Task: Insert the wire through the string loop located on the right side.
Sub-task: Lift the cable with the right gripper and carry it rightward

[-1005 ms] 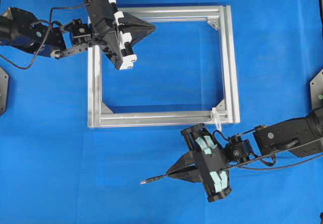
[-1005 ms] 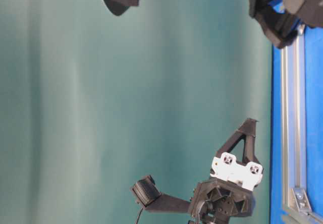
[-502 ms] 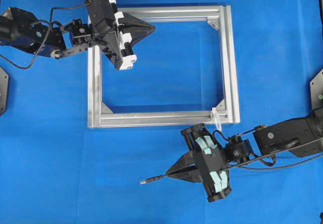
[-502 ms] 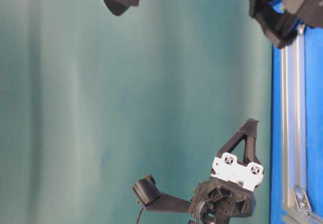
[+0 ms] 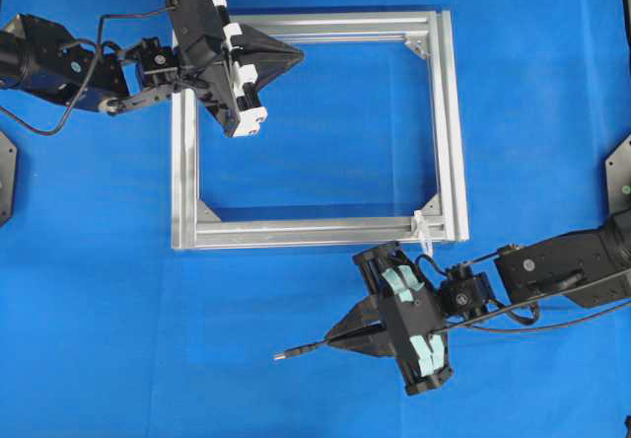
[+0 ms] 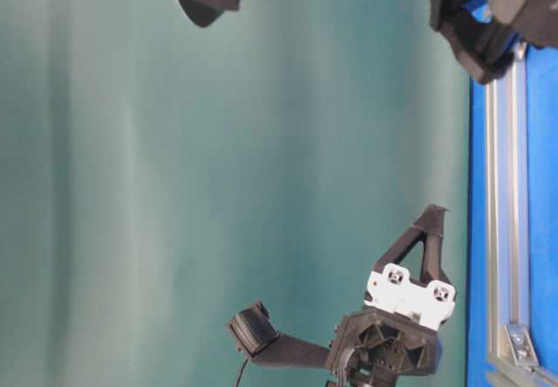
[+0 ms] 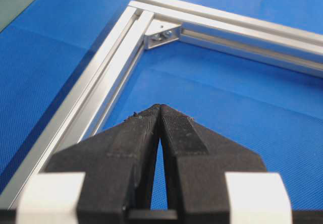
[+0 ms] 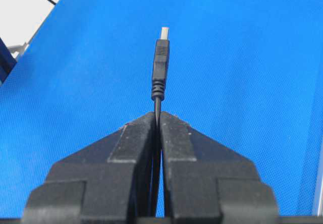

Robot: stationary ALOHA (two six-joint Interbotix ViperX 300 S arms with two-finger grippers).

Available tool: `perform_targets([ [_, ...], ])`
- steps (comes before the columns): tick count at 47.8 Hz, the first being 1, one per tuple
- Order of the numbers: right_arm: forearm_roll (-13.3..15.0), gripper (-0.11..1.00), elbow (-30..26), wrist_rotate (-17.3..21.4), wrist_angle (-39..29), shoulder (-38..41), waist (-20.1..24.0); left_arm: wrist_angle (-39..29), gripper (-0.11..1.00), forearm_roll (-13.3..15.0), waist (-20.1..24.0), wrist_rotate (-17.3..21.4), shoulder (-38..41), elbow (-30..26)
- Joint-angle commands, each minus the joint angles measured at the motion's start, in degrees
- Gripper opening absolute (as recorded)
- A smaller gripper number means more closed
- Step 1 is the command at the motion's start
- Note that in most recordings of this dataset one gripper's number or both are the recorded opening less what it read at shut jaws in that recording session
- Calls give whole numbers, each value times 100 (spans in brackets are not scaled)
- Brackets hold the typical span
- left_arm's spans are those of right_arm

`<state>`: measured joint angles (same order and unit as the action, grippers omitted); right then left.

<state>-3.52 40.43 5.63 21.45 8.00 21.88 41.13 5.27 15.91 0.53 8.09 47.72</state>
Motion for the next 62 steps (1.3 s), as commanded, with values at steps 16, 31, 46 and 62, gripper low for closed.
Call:
perform_targets([
  [16, -53, -3, 870, 18, 44, -835, 105, 26, 0, -18, 9, -9, -167, -105],
  [31, -114, -3, 2338, 35, 9, -2127, 272, 26, 0, -18, 9, -9, -176, -97],
  [46, -158, -3, 3252, 35, -844, -3542, 272, 26, 0, -35, 9, -9, -176, -105],
  [62, -158, -3, 3533, 35, -1195, -4113, 246, 26, 0, -35, 9, 0, -176, -105],
])
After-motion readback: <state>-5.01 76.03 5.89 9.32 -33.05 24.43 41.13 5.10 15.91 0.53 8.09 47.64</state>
